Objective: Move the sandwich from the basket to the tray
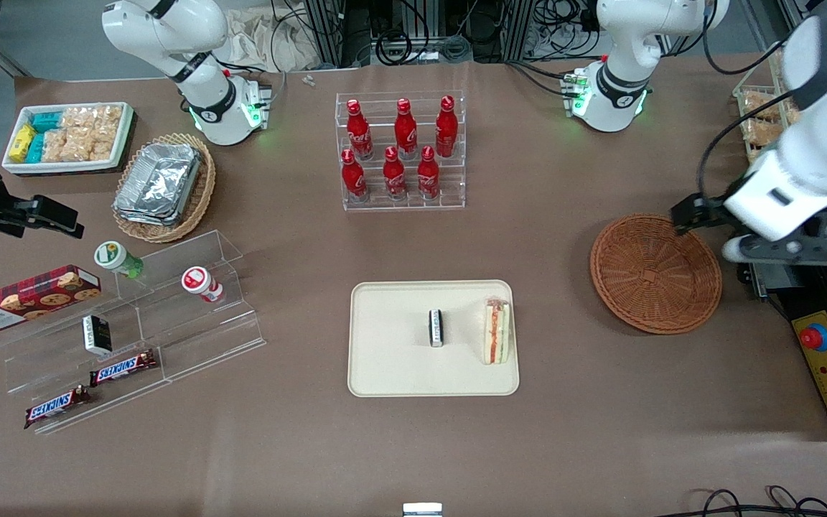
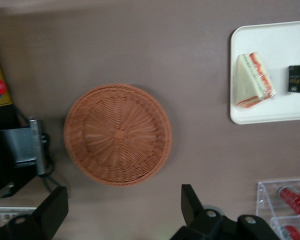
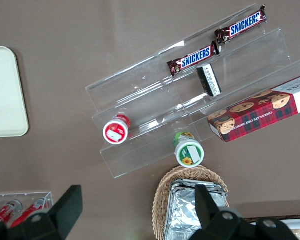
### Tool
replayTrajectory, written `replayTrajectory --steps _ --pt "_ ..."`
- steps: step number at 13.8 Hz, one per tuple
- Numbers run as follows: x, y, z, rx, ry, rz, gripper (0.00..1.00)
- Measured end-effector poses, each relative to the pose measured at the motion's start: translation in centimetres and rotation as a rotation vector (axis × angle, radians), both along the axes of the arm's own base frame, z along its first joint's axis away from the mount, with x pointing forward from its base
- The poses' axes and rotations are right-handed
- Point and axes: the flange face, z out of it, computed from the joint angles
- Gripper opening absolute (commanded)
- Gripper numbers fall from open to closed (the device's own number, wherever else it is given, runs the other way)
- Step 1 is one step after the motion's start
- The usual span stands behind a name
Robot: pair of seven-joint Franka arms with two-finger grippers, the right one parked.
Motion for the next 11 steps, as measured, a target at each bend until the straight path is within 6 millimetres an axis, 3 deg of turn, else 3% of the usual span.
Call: replayTrajectory --steps 1,3,8,11 --pt "-0.6 1.6 1.0 -0.005 -0.009 0.002 1.0" --pt "-1.5 2.3 2.4 -0.01 -0.031 0.015 1.0" --pt "-2.3 0.5 4.3 -0.038 -0.029 0.082 1.0" --pt "-2.5 -0.8 4.3 -0.04 -0.02 0.062 1.0"
